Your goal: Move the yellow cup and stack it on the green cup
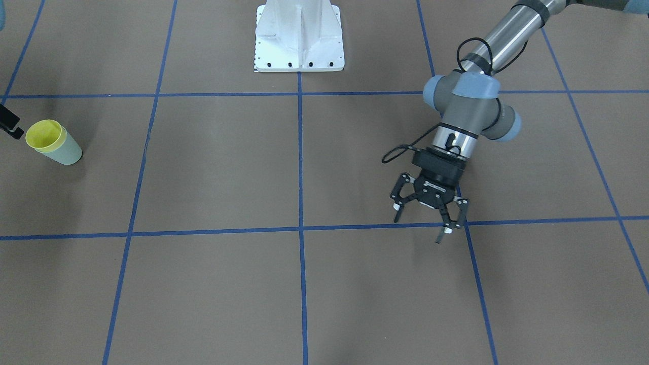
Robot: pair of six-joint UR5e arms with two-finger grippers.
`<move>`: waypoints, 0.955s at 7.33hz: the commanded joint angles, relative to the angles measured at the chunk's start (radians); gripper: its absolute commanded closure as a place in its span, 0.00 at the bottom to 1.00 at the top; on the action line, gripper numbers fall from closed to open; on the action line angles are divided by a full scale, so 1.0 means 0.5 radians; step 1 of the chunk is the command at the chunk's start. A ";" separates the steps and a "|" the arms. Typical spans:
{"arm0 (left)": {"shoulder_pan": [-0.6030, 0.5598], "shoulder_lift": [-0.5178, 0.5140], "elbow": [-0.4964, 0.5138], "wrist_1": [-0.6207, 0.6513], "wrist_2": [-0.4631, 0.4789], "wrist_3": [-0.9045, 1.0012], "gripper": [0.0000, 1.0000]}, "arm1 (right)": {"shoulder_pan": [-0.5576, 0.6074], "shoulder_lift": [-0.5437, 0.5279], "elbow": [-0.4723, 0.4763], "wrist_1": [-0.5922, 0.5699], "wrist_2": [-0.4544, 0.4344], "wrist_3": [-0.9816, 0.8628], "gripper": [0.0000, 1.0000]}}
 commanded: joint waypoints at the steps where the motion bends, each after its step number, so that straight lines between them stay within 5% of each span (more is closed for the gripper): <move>1: -0.510 0.153 0.012 0.365 -0.748 -0.119 0.00 | 0.025 0.100 -0.111 0.002 -0.034 -0.056 0.00; 2: -0.740 0.215 0.015 0.578 -1.031 -0.119 0.00 | 0.031 0.136 -0.130 -0.001 -0.021 -0.111 0.00; 3: -0.918 0.243 0.006 0.933 -1.116 -0.052 0.00 | 0.068 0.125 -0.130 -0.001 -0.006 -0.145 0.00; 5: -1.231 0.249 -0.022 1.678 -1.312 0.806 0.00 | 0.099 0.134 -0.130 -0.001 0.040 -0.172 0.00; 7: -1.517 0.374 -0.211 2.232 -1.606 1.056 0.00 | 0.114 0.125 -0.130 -0.007 0.080 -0.285 0.00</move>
